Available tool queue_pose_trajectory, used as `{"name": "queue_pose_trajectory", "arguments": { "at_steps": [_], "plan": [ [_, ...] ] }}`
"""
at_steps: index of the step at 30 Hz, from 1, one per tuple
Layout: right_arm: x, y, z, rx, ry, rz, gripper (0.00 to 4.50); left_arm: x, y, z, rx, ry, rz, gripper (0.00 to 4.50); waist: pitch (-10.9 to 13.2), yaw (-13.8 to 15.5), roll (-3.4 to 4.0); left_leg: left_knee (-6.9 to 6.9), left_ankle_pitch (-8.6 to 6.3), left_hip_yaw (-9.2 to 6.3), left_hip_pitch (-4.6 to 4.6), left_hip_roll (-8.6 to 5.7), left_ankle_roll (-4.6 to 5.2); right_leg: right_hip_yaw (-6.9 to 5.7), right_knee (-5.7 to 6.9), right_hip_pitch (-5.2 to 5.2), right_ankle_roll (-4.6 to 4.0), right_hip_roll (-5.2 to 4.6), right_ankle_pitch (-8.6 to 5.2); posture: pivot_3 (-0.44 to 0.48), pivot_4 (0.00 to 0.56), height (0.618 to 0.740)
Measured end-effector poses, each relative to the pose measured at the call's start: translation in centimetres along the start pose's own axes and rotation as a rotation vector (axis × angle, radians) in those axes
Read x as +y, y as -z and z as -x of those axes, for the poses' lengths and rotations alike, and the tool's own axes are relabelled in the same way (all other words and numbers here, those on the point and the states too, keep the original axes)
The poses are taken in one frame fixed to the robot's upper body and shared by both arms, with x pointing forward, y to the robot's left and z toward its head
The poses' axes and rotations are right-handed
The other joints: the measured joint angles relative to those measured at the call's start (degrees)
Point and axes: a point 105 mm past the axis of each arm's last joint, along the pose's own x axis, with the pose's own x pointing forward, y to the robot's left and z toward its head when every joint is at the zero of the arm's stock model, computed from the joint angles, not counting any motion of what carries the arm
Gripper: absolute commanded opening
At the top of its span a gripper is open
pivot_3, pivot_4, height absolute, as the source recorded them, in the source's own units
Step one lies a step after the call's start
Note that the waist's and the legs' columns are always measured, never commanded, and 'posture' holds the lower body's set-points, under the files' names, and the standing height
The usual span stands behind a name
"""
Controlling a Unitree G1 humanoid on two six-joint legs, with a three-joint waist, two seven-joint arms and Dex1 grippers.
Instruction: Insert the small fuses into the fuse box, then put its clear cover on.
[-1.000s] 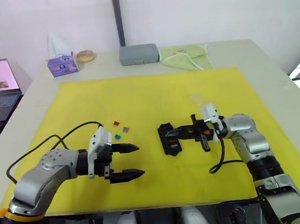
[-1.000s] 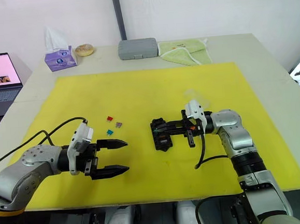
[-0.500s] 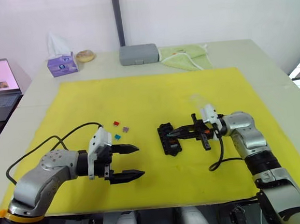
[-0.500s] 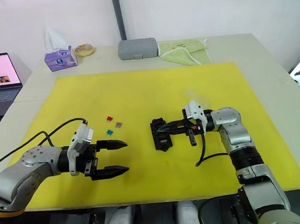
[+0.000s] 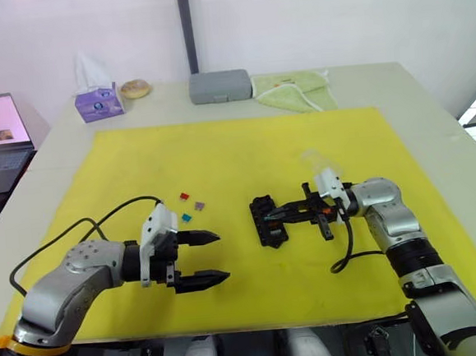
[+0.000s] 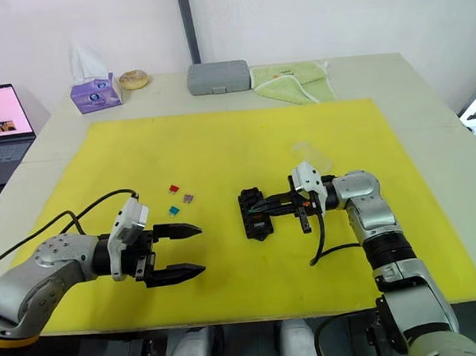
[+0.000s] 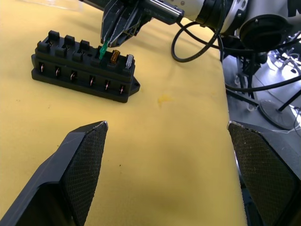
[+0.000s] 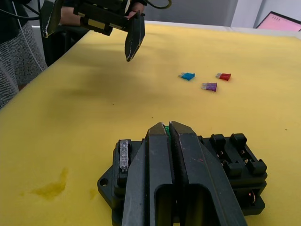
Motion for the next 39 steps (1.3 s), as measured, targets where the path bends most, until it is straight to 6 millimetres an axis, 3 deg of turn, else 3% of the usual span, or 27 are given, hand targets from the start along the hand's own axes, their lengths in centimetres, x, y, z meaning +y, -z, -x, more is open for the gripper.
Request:
{"name": "queue_pose_trajectory", "arguments": {
  "at_steps": [28,39],
  "plan": [
    [-0.64,-0.80,-0.20,-0.022,0.010,-0.008,0.00,0.06,0.01,-0.17,-0.012,-0.010,0.005,4.28,0.00,-0.01,0.00,0.00,0.00,0.00,0.01,0.00,0.00,0.00,0.00,0.00,0.00,-0.01,0.00,0.000,0.150,0.740],
    [-0.61,0.01,-0.02,0.003,0.009,-0.010,0.00,0.09,0.03,-0.17,-0.011,-0.013,0.006,4.28,0.00,0.00,0.00,0.00,0.00,0.00,0.01,0.00,0.00,0.00,0.00,0.00,0.00,-0.01,0.00,0.000,0.150,0.740]
  ]
}}
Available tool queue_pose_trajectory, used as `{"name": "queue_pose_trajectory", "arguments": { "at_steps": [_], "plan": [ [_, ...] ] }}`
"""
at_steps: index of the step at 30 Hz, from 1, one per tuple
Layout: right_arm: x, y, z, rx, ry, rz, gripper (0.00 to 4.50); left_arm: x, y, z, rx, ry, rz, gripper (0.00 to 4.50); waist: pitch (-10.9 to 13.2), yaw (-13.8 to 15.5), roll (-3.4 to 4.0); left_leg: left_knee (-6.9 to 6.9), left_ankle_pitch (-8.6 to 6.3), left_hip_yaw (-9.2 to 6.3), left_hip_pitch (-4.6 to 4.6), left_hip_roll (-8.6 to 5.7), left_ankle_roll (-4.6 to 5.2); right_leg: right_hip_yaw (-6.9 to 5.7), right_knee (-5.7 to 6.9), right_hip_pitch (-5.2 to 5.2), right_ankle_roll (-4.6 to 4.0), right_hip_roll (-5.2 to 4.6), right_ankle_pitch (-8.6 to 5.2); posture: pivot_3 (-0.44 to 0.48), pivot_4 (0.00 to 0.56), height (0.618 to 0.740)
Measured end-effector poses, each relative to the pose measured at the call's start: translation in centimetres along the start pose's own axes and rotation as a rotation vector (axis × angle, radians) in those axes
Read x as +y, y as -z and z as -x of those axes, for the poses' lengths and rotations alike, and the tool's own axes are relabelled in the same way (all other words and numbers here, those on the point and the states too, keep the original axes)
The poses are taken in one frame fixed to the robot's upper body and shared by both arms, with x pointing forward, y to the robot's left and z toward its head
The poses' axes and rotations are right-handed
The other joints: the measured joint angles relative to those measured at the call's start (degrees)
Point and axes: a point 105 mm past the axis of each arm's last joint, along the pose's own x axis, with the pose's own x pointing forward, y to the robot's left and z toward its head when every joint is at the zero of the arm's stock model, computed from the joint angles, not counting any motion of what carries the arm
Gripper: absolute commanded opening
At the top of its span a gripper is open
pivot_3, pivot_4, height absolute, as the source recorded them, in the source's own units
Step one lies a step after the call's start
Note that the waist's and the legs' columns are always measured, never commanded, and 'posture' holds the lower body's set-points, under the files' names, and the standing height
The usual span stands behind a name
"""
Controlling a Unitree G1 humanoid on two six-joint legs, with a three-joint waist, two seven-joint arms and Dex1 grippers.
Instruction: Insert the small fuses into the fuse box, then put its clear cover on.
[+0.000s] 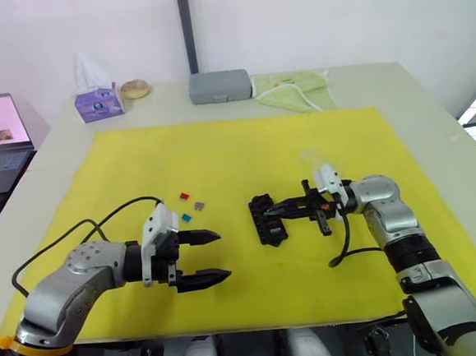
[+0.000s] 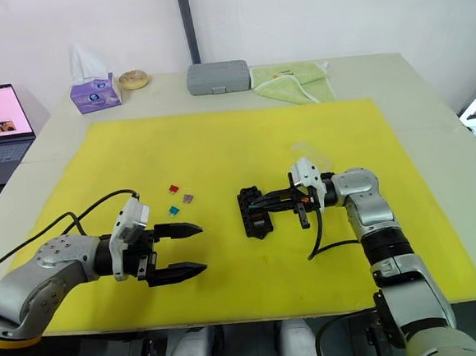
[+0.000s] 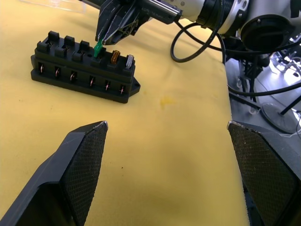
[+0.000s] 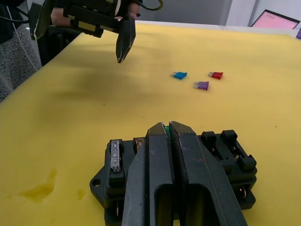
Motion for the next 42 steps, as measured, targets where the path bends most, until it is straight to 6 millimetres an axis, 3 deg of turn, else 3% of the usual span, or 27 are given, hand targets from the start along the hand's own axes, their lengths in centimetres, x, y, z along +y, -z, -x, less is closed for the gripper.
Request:
{"name": "queue_pose_trajectory", "arguments": {
  "at_steps": [37,40,42],
  "plan": [
    [-0.14,0.68,-0.08,0.026,-0.021,0.015,0.00,0.05,0.03,0.00,0.000,-0.006,0.001,4.28,0.00,-0.01,0.00,0.00,0.00,0.00,0.07,0.00,0.00,0.00,0.00,0.08,-0.01,-0.01,0.00,0.000,0.150,0.740],
    [-0.17,0.69,-0.06,0.027,-0.018,0.015,0.91,0.04,-0.01,0.00,0.000,-0.003,0.000,4.38,0.00,-0.01,0.00,0.00,0.00,0.00,0.07,0.00,0.00,0.00,0.00,0.08,-0.01,-0.01,0.00,0.000,0.150,0.740],
    [-0.20,0.87,0.18,0.038,-0.006,0.010,1.85,0.04,-0.02,0.00,0.000,-0.003,-0.001,4.38,0.00,0.05,0.00,-0.01,0.00,0.00,0.07,0.00,0.00,0.00,-0.01,0.08,-0.01,-0.02,-0.01,0.000,0.150,0.740]
  ]
}}
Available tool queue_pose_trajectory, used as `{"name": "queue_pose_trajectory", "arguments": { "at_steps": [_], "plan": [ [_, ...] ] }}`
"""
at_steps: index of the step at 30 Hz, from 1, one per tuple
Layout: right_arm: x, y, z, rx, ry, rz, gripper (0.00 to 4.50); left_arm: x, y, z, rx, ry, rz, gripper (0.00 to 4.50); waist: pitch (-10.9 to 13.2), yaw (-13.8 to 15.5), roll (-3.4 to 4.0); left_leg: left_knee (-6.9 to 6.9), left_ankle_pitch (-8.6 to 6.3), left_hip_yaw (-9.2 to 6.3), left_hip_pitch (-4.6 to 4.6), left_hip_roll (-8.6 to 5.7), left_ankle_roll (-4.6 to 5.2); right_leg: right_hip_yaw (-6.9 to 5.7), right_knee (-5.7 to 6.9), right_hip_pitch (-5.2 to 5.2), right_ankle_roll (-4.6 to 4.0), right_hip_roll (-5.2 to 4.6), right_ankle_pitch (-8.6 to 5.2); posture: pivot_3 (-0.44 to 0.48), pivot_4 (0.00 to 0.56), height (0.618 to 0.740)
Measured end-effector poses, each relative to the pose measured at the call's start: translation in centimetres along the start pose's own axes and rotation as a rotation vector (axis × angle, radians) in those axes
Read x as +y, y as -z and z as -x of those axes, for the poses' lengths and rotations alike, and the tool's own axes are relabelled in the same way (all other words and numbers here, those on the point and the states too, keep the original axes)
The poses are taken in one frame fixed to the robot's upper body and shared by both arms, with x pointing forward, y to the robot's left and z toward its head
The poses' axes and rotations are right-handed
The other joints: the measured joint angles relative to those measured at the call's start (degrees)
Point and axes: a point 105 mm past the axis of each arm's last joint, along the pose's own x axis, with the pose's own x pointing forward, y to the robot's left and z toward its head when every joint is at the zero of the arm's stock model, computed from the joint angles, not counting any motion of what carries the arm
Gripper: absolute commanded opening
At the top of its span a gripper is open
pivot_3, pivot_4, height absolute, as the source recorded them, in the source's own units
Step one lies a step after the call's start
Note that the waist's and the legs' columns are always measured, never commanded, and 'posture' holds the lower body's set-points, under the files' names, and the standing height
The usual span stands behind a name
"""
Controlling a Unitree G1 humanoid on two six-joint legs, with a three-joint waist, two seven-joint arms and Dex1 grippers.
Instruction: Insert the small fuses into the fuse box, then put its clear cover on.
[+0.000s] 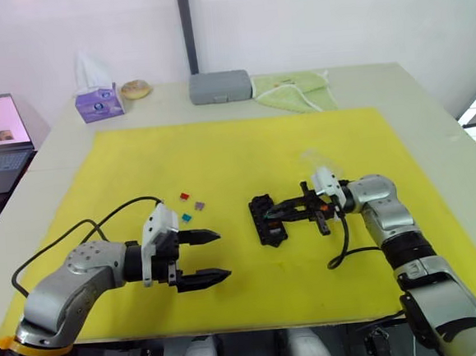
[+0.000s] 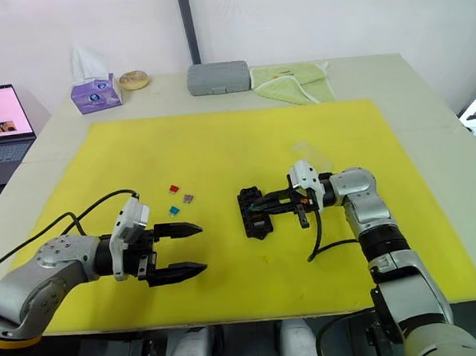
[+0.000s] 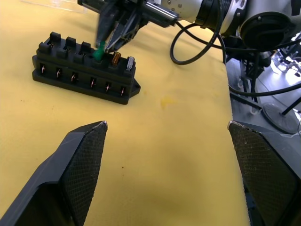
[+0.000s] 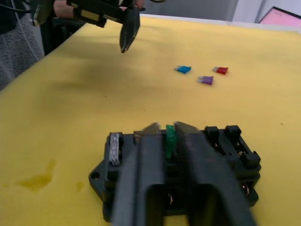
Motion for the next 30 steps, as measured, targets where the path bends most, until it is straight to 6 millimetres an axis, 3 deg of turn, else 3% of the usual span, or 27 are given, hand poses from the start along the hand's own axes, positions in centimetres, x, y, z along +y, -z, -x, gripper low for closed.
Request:
{"name": "queue_pose_trajectory", "arguments": {
  "at_steps": [14,20,23,25,30],
  "plan": [
    [0.2,-1.5,0.2,-0.042,0.002,-0.006,1.85,0.2,-0.1,0.0,0.000,-0.002,-0.003,4.38,0.01,-0.02,0.02,-0.02,0.00,-0.01,-0.01,0.00,0.00,0.00,-0.02,-0.02,0.00,0.00,0.00,0.000,0.150,0.740],
    [-0.1,-3.3,0.8,-0.063,0.037,-0.032,1.85,1.0,0.0,0.6,0.018,-0.017,0.001,4.38,0.02,-0.04,0.02,-0.02,0.00,-0.02,-0.01,0.00,0.00,0.00,-0.01,-0.04,0.00,0.00,0.00,0.000,0.150,0.740],
    [-0.1,-4.2,0.8,-0.067,0.060,-0.044,0.95,1.8,-0.1,1.4,0.033,-0.040,0.001,4.38,0.02,0.00,0.02,-0.03,0.00,-0.03,-0.02,0.00,0.00,0.00,-0.02,-0.04,0.00,0.00,0.00,0.000,0.150,0.740],
    [0.2,-4.1,0.7,-0.064,0.066,-0.062,0.02,2.0,-0.5,1.7,0.035,-0.047,-0.011,4.38,0.02,0.11,0.01,-0.02,0.00,-0.01,-0.04,0.00,0.00,-0.01,-0.05,-0.04,0.00,0.00,0.00,0.000,0.150,0.740],
    [0.8,-2.9,0.8,-0.049,0.092,-0.113,0.02,2.3,-0.9,2.1,0.037,-0.049,-0.025,4.38,0.02,0.06,0.01,-0.03,-0.01,0.01,-0.04,-0.01,0.00,-0.01,-0.06,-0.04,0.00,0.00,0.00,0.000,0.150,0.740]
  ]
}}
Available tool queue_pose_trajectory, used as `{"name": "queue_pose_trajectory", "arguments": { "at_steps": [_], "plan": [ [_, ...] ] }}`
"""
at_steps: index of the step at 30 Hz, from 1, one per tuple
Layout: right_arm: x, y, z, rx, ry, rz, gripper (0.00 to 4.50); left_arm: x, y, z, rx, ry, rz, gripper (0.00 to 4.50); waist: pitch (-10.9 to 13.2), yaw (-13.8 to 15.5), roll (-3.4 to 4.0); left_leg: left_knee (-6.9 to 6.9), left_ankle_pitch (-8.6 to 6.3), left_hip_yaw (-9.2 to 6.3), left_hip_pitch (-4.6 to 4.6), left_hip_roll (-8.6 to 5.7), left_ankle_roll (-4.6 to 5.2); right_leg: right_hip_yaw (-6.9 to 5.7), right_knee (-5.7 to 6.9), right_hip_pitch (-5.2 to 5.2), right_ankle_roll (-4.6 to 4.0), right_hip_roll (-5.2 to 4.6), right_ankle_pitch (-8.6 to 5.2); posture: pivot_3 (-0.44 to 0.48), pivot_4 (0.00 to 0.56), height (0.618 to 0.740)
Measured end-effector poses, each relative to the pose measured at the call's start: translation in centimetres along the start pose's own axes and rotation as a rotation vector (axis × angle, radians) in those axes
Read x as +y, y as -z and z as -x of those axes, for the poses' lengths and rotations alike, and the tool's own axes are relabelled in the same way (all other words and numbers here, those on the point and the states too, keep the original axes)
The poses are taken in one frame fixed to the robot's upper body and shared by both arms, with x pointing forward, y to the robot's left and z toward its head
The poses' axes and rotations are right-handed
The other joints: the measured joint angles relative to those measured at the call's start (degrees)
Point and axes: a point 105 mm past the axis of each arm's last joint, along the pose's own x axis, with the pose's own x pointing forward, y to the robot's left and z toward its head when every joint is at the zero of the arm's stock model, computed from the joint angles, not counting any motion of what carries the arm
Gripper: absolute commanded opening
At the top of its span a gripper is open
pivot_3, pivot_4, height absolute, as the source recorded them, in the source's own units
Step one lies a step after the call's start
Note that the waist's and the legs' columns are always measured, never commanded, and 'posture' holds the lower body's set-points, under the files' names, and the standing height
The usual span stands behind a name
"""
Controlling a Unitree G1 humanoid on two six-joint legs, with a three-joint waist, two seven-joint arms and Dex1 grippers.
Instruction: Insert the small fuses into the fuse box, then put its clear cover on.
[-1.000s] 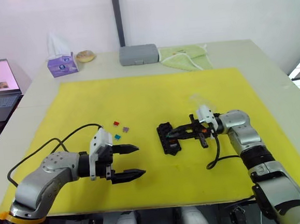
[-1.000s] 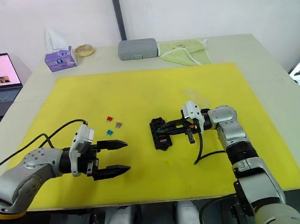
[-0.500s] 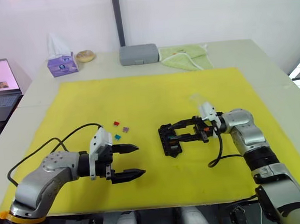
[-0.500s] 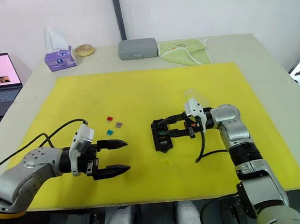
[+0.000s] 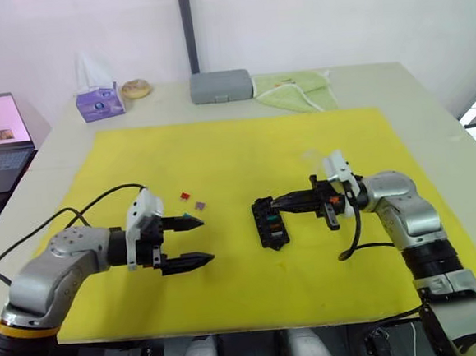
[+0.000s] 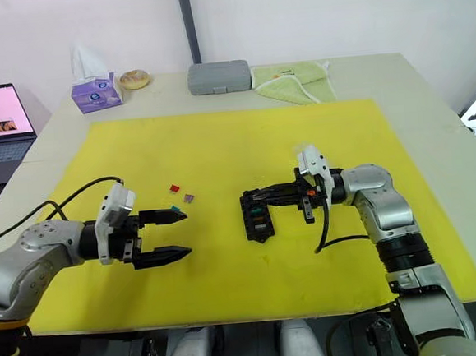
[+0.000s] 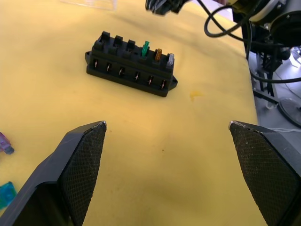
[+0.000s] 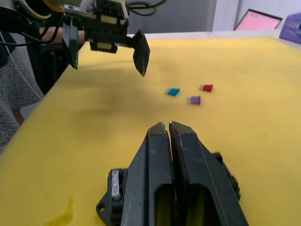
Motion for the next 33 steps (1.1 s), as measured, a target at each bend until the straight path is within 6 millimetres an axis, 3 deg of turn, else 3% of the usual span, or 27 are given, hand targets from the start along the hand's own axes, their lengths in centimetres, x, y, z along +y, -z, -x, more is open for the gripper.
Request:
{"name": "queue_pose_trajectory", "arguments": {
  "at_steps": [33],
  "plan": [
    [0.0,2.0,-0.7,0.092,0.016,0.045,0.02,-0.5,-0.8,-1.0,-0.035,0.012,-0.030,4.38,0.01,-0.05,-0.01,0.00,0.00,0.00,0.00,0.00,0.00,0.00,0.00,0.00,0.01,0.01,0.00,0.000,0.150,0.740]
  ]
}}
